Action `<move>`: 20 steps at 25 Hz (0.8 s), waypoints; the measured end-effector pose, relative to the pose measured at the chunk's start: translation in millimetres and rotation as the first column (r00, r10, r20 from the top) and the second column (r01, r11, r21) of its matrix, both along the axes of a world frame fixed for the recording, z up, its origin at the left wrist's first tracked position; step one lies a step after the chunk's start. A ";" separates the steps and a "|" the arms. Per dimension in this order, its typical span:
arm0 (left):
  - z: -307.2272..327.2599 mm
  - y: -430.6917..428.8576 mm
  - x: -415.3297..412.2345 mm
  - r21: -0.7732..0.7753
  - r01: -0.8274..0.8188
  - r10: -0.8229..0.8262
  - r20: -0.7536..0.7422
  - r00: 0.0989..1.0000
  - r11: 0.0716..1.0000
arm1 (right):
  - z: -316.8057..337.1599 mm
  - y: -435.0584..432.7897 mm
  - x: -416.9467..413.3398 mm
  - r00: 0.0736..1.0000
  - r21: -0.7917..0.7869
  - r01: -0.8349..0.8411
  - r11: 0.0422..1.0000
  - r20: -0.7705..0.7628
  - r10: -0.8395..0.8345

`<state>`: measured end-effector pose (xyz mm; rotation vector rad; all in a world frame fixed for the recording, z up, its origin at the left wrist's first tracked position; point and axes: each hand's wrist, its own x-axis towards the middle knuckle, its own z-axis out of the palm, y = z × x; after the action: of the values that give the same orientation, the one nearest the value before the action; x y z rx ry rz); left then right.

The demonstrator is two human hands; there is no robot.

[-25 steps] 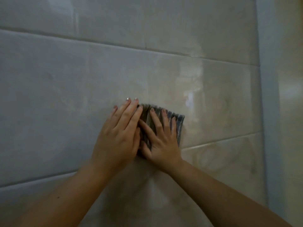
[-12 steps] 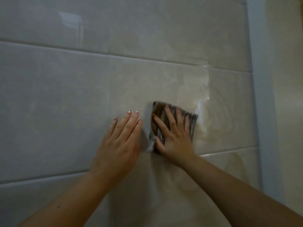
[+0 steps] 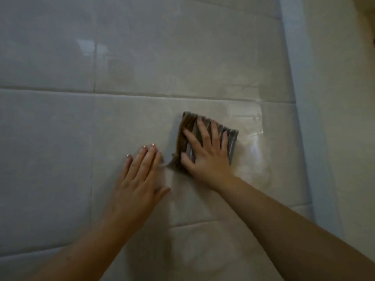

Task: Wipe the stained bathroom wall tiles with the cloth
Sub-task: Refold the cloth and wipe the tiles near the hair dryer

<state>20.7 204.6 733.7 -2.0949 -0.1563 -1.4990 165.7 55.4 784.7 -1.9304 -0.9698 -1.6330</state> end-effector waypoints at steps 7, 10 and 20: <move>3.2 -2.0 5.1 -0.016 -0.080 0.080 -0.015 0.997 0.997 | -19.9 -33.7 30.4 0.985 0.208 0.083 0.975 -0.166 -0.048; 7.7 -6.9 6.3 -0.002 -0.104 0.104 -0.021 0.994 0.995 | 11.7 -20.7 23.2 0.999 0.037 0.031 0.999 -0.022 -0.030; 6.0 -1.8 9.1 0.003 -0.119 0.119 -0.022 0.993 0.993 | -1.1 -48.5 53.6 0.995 0.119 0.074 0.990 -0.076 -0.065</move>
<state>29.8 202.8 739.7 -2.0621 -0.2673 -1.4046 219.3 6.9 783.6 -1.9457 -0.7646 -1.6093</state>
